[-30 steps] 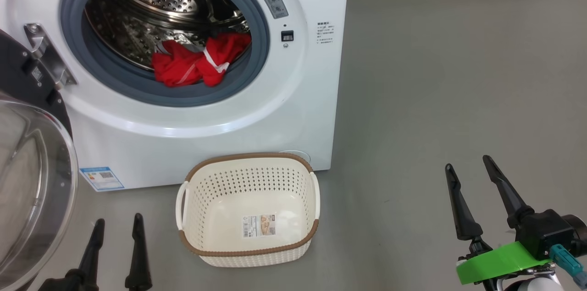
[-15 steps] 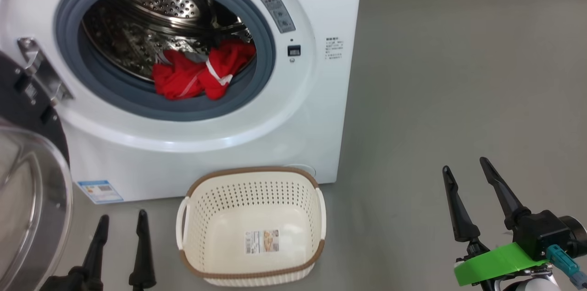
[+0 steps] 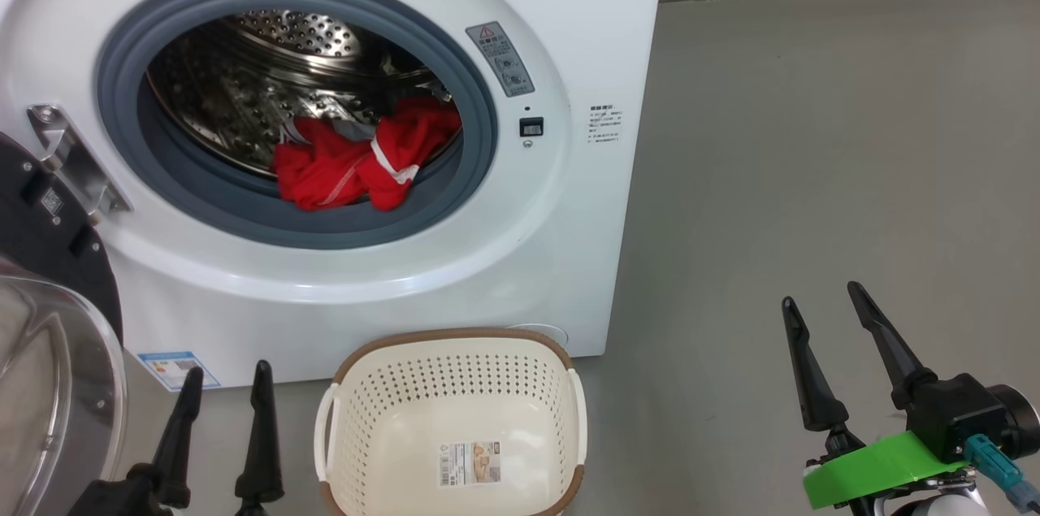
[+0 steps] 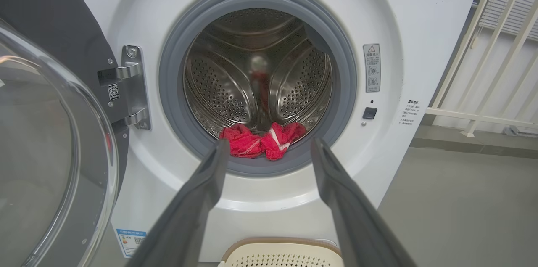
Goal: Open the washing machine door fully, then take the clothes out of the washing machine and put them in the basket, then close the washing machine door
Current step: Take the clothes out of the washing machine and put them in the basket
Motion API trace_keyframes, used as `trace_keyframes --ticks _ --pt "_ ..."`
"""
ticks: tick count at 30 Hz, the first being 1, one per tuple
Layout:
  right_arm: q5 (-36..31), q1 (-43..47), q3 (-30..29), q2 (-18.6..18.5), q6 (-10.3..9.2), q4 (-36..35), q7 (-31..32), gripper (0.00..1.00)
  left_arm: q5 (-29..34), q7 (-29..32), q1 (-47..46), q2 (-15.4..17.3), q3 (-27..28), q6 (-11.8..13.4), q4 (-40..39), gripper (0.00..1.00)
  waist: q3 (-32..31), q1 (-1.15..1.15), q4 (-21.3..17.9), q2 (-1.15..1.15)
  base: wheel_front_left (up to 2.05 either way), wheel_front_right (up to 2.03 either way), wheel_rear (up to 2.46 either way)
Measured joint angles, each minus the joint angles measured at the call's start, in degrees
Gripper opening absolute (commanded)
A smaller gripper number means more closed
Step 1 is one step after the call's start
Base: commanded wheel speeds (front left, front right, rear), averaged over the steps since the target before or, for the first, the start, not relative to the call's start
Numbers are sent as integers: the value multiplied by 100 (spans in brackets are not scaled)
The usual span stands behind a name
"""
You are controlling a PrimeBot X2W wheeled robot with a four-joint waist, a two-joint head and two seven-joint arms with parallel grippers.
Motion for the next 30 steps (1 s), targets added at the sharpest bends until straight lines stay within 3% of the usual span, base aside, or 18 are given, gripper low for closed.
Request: trace_keyframes --ticks 30 --pt "-38 -4 52 0 0 21 0 100 -135 -1 -221 -62 -259 58 140 100 243 0 158 0 0 0 0"
